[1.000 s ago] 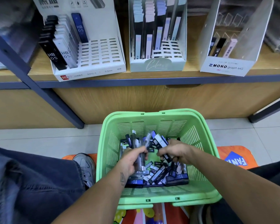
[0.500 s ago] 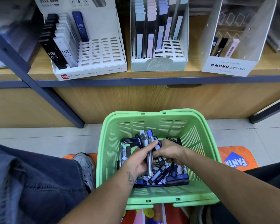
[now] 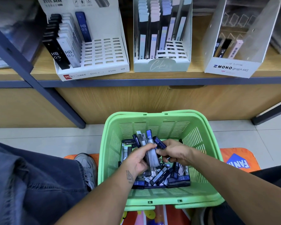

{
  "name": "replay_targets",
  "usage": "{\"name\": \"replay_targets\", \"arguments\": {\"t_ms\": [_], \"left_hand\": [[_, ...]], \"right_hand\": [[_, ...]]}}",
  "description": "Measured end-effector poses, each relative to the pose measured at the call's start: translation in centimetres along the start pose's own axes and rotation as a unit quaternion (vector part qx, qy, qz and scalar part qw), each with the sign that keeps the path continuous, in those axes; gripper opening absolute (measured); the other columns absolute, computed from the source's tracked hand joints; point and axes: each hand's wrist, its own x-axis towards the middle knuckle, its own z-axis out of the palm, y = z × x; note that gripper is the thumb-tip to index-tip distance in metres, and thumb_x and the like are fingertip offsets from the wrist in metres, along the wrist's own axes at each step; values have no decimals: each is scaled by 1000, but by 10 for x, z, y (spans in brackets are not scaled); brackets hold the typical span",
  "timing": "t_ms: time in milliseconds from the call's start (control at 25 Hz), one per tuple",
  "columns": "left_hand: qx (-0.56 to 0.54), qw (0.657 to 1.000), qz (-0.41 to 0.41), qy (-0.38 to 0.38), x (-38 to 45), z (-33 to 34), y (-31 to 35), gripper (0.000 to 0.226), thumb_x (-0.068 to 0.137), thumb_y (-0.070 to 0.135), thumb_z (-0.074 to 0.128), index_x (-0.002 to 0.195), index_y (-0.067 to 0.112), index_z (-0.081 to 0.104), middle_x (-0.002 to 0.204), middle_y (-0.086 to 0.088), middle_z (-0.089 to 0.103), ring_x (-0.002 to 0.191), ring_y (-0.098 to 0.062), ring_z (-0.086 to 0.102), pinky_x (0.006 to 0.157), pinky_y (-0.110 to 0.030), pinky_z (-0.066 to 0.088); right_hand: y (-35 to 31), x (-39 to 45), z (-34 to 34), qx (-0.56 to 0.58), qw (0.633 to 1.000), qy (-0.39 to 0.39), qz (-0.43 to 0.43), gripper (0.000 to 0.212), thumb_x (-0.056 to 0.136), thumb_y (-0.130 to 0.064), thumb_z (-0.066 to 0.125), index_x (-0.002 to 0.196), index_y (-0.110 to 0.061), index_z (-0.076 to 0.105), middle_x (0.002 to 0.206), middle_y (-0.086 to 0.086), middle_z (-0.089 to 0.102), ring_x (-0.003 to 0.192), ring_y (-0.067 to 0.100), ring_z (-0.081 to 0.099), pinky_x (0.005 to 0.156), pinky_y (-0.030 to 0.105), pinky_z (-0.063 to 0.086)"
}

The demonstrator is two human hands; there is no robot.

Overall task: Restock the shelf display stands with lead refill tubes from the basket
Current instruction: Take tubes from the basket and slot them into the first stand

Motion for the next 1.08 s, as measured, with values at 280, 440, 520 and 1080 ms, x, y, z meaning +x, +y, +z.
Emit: {"name": "replay_targets", "arguments": {"t_ms": [280, 440, 520, 1080], "left_hand": [[-16, 1000, 16, 2, -3, -1, 6, 34, 77, -4, 77, 107, -4, 62, 105, -29, 69, 92, -40, 70, 80, -49, 60], [33, 999, 35, 10, -3, -5, 4, 42, 74, -3, 78, 112, -8, 61, 98, -27, 71, 82, -37, 72, 72, -46, 61], [53, 997, 51, 10, -5, -6, 5, 50, 73, -1, 80, 117, -11, 59, 100, -28, 72, 82, -37, 73, 74, -49, 61], [139, 983, 102, -64, -46, 0, 42, 59, 73, -7, 78, 122, -6, 46, 92, -18, 68, 66, -22, 73, 59, -30, 59]], "right_hand": [[-4, -6, -4, -35, 997, 68, -5, 16, 91, -18, 74, 105, -13, 72, 54, -15, 63, 60, 8, 47, 56, 22, 35], [-6, 1, -2, -70, 990, 111, -57, 11, 82, -3, 79, 88, -10, 74, 91, 4, 77, 94, 18, 70, 96, 36, 48], [-7, 2, -4, -72, 989, 112, -67, 12, 78, -4, 83, 83, -11, 76, 87, 4, 77, 94, 20, 71, 97, 38, 49], [-47, -48, -56, 132, 985, -22, -105, 15, 99, 8, 53, 107, 4, 65, 101, 23, 72, 95, 33, 73, 79, 32, 63]]}}
